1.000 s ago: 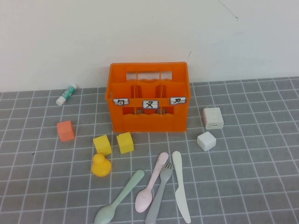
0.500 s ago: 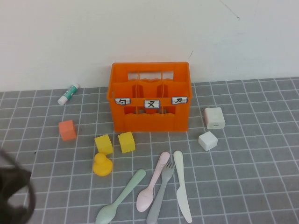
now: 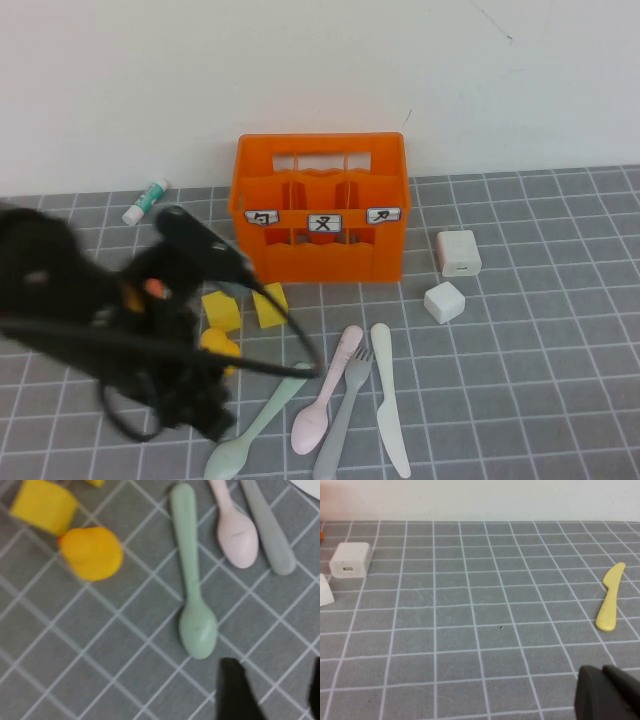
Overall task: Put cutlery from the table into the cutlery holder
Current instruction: Pick up the spoon
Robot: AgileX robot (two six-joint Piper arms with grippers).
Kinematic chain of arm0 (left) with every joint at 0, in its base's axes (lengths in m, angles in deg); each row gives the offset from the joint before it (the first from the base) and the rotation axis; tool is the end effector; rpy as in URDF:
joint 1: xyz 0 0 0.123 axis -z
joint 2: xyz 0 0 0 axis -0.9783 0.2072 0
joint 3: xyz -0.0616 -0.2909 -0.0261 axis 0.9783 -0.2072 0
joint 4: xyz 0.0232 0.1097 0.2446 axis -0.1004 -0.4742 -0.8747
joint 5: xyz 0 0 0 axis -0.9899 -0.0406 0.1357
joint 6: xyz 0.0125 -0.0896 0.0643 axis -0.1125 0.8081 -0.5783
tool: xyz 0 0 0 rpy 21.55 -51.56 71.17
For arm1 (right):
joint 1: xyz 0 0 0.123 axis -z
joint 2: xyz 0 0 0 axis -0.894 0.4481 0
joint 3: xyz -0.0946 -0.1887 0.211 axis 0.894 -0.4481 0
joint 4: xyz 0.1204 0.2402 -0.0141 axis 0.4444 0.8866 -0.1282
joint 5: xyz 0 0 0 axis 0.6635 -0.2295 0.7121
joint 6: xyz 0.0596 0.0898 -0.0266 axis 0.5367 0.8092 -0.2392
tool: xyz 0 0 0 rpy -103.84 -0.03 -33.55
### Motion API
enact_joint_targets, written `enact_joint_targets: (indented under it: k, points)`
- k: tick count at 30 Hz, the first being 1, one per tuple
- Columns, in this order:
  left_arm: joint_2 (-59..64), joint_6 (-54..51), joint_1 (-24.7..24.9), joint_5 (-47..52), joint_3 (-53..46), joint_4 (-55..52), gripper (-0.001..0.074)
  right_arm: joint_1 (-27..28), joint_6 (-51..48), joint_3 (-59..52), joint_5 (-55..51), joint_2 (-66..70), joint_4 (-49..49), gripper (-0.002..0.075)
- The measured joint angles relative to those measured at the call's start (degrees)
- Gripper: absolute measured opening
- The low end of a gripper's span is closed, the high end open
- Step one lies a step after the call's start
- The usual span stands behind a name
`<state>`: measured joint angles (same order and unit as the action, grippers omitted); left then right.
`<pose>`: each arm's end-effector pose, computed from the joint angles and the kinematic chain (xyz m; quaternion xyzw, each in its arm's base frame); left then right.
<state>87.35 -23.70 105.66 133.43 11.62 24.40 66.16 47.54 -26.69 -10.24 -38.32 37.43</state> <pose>0.2339 -0.1362 0.2700 0.3409 0.9145 -0.0824 0.2019 0.0762 -0.0092 0.1689 0.0114 0.7941 -0.0518 0.6055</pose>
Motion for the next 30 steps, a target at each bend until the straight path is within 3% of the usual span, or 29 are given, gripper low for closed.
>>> enact_joint_targets:
  k: [3, 5, 14, 30]
  points:
    - [5.36, 1.53, 1.96, -0.39, 1.71, -0.31, 0.0400, 0.00, 0.00, 0.00, 0.00, 0.00, 0.00, -0.0003]
    - [8.47, 2.80, 2.27, -1.20, 2.30, -0.66, 0.0430, 0.00, 0.00, 0.00, 0.00, 0.00, 0.00, -0.0003]
    - [18.54, 4.03, 4.11, -6.93, 2.72, -4.96, 0.0363, 0.00, 0.00, 0.00, 0.00, 0.00, 0.00, -0.0003]
    - [30.02, 8.02, 4.24, -22.20, 3.52, -5.46, 0.0355, 0.00, 0.00, 0.00, 0.00, 0.00, 0.00, -0.0003]
